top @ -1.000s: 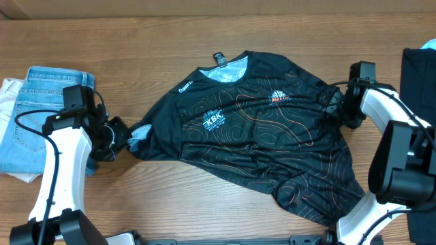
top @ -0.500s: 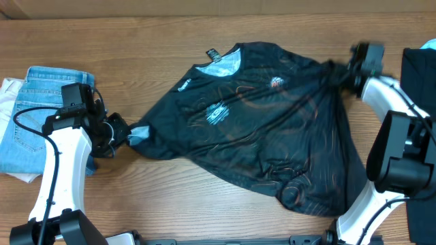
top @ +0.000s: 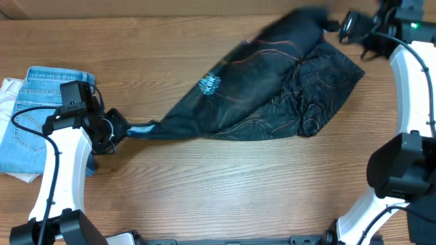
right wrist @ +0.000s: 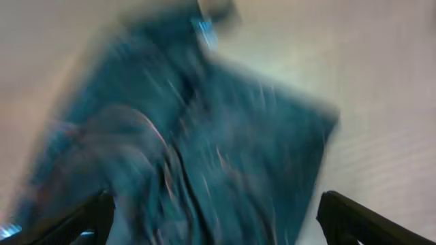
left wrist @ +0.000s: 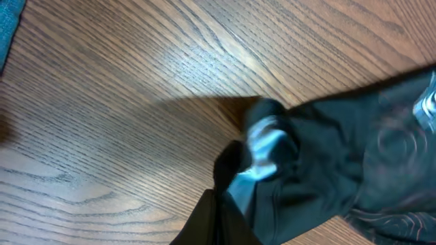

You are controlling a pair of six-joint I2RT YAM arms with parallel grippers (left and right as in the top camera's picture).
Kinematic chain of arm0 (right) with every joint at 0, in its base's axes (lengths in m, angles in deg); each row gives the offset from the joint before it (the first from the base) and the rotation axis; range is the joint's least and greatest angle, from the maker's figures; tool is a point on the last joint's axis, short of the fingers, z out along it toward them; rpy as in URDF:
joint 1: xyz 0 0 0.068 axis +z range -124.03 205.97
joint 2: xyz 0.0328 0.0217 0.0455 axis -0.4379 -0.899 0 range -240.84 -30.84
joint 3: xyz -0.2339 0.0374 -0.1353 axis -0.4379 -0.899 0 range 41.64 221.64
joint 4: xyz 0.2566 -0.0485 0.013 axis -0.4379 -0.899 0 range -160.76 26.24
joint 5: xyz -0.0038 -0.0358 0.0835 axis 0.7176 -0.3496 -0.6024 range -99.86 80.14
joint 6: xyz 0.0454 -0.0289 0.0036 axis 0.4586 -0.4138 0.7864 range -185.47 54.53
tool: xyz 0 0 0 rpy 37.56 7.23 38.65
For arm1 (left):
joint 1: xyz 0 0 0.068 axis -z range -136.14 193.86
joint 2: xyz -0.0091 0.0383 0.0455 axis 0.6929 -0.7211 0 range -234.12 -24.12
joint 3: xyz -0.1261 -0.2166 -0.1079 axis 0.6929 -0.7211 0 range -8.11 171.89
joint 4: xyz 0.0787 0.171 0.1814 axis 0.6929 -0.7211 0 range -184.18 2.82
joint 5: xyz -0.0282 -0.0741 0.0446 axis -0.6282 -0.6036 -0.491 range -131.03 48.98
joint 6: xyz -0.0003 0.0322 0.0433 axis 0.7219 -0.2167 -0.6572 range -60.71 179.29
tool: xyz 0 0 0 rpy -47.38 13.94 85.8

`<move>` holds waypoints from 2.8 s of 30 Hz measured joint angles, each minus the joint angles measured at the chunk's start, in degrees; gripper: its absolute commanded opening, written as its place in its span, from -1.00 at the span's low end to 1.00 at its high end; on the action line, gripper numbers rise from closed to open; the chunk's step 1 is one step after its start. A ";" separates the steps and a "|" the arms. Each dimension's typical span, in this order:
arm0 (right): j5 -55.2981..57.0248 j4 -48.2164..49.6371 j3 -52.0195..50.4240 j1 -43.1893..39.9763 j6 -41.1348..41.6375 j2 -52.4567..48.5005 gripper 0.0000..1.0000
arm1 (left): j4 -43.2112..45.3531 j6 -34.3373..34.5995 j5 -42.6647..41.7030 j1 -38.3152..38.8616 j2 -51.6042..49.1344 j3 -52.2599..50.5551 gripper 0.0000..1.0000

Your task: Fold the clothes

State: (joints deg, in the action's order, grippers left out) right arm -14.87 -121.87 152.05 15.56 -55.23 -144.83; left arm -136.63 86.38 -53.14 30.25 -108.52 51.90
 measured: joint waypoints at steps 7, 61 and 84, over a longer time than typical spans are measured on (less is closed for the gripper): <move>-0.09 -12.52 -7.65 0.02 -2.12 -0.57 0.82 | 0.59 0.00 1.31 0.00 0.00 0.00 -0.92; 15.28 0.76 -27.52 11.17 3.85 -0.22 -0.60 | 2.60 -2.27 1.68 0.00 0.31 0.44 -0.92; 5.44 -11.67 -23.61 10.43 -2.25 12.09 -0.26 | -0.02 -3.69 1.84 -0.42 4.55 6.93 -0.92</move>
State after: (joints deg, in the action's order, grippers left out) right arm -9.43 -133.54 128.45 25.98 -57.48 -132.74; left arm -136.65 82.69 -51.31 29.84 -103.97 58.83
